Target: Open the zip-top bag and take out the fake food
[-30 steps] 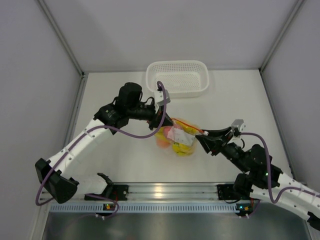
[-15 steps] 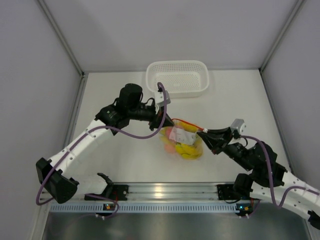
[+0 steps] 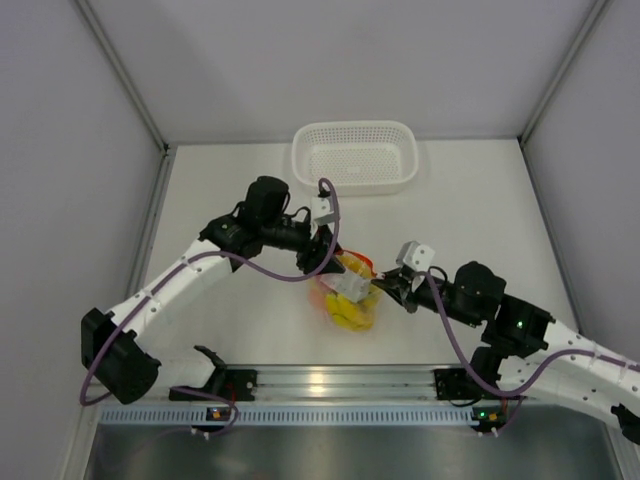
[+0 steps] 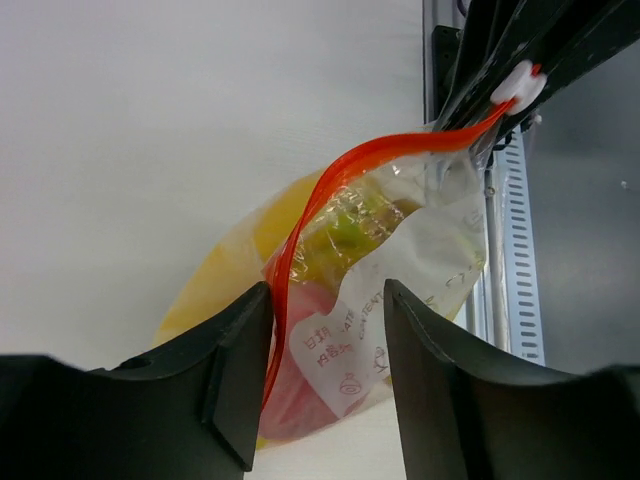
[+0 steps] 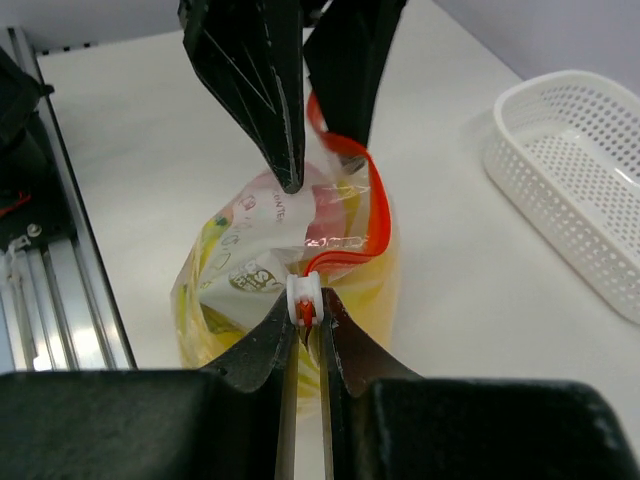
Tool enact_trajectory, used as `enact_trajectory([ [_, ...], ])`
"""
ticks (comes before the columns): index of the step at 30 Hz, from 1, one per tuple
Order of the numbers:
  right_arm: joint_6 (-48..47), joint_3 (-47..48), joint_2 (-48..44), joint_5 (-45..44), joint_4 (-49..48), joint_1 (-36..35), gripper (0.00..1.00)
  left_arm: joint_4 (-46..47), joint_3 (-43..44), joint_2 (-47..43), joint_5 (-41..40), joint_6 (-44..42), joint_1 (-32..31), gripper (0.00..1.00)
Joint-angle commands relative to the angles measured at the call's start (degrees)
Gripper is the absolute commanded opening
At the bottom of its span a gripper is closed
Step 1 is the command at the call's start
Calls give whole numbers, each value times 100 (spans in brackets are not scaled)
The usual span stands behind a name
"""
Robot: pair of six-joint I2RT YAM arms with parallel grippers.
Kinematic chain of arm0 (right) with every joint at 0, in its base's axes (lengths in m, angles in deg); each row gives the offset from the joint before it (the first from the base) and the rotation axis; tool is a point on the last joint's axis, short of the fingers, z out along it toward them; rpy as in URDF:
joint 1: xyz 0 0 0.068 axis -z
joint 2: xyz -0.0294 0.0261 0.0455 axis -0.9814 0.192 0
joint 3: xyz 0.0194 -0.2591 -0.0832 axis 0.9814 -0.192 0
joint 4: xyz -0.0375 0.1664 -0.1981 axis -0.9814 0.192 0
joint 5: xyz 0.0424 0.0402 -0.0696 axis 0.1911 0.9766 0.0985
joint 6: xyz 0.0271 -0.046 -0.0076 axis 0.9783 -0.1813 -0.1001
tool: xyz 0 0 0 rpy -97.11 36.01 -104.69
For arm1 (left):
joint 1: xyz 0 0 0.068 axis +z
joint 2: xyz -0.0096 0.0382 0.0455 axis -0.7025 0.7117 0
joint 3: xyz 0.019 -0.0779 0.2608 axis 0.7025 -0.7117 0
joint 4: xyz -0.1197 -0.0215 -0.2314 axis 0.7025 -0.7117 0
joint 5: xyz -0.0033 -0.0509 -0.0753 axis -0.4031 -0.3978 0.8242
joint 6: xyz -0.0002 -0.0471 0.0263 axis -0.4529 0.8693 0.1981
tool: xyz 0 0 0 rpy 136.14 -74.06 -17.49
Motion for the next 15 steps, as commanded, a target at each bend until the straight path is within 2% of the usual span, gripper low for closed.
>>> enact_trajectory([
  [1, -141, 105, 142, 273, -50, -33, 0, 374, 194, 31, 804, -132, -25, 55],
  [4, -168, 87, 177, 282, -76, -24, 0, 383, 396, 66, 840, -71, -25, 67],
  [9, -203, 140, 169, 361, -41, -24, 0, 383, 783, 136, 726, -228, -103, 72],
  [15, -203, 70, 72, 387, -94, -24, 0, 426, 994, 251, 382, -492, -507, 71],
])
